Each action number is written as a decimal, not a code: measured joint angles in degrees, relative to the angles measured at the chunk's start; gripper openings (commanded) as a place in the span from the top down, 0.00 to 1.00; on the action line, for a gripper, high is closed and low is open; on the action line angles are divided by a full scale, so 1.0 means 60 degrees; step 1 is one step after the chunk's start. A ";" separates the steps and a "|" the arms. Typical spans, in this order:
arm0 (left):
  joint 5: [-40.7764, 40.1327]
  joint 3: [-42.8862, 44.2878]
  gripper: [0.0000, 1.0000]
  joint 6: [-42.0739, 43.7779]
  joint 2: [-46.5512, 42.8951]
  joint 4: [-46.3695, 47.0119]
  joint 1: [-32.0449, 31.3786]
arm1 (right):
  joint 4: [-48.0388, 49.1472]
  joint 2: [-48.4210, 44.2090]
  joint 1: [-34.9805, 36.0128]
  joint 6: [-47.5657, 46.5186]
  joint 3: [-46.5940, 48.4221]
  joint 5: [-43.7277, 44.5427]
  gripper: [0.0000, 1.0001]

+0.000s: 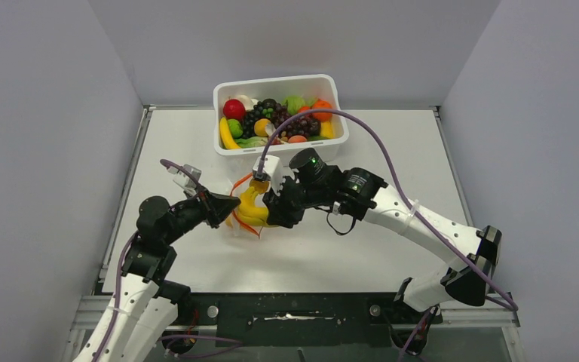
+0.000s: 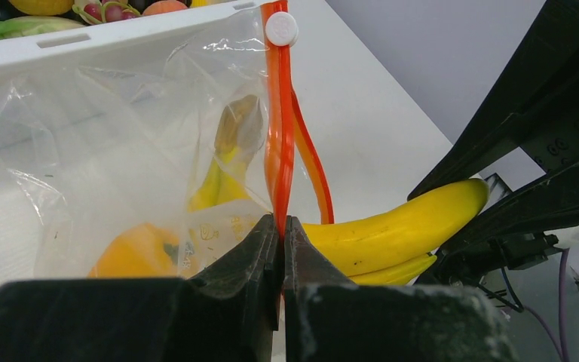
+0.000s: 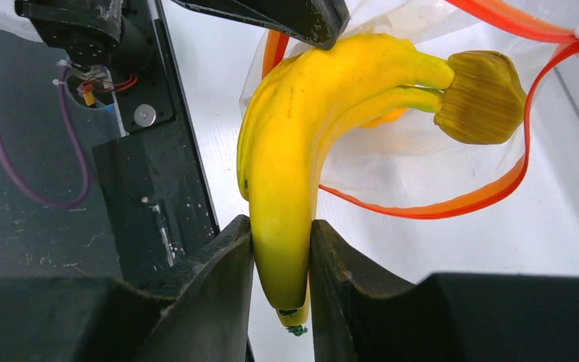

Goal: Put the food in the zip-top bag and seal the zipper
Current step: Place the fake fruit in the zipper food storage bag.

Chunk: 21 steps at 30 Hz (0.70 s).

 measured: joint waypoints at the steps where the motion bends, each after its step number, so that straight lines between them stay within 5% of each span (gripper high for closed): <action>1: 0.0000 0.0000 1.00 -0.0004 0.0029 0.0029 0.0000 | -0.0007 0.0044 0.0047 0.0004 0.0098 0.0124 0.93; 21: 0.0382 -0.0098 1.00 -0.0160 0.0288 0.0244 -0.0073 | 0.0954 0.0018 0.0321 0.0823 -0.0433 0.1909 0.92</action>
